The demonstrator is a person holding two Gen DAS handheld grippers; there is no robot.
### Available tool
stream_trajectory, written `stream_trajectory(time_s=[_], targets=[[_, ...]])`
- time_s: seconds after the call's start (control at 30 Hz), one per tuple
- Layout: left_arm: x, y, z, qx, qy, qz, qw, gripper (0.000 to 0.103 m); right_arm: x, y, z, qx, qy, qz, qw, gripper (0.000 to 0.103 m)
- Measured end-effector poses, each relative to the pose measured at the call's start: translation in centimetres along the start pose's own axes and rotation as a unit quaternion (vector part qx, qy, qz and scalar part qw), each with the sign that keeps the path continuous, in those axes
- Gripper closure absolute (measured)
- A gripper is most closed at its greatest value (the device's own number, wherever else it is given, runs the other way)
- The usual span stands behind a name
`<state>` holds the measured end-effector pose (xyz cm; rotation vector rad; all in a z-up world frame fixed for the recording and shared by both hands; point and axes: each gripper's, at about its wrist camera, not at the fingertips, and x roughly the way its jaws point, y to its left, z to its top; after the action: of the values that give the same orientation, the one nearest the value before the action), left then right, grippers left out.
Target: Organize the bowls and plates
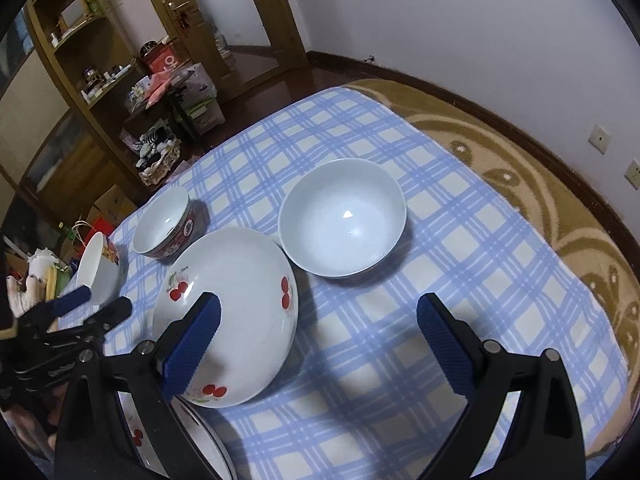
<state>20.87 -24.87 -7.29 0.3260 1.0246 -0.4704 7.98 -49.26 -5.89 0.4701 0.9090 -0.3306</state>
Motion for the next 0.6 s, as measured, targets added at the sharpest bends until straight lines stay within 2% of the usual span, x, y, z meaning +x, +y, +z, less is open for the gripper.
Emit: stream_trajectory(time_s=[0.07, 0.4, 0.47, 0.5, 0.6], targets=[[0.9, 0.0, 0.0, 0.001, 0.004, 0.011, 0.9999, 0.015, 0.7, -0.1, 0.0, 0.000, 0.008, -0.001, 1.000, 0.001], [4.6, 1.4, 0.1, -0.015, 0.040, 0.005, 0.9991, 0.015, 3.6, 0.9, -0.3, -0.026, 0.038, 0.000, 0.999, 0.001], [5.2, 1.6, 0.2, -0.014, 0.047, 0.005, 0.9988, 0.016, 4.1, 1.0, -0.4, -0.027, 0.044, 0.007, 0.999, 0.004], [5.4, 1.8, 0.3, -0.016, 0.048, 0.003, 0.9987, 0.016, 4.6, 1.1, -0.6, -0.027, 0.053, 0.011, 0.998, 0.008], [6.0, 2.1, 0.3, -0.018, 0.056, 0.000, 0.9983, 0.024, 5.5, 1.3, -1.0, -0.029, 0.073, 0.018, 0.997, 0.013]])
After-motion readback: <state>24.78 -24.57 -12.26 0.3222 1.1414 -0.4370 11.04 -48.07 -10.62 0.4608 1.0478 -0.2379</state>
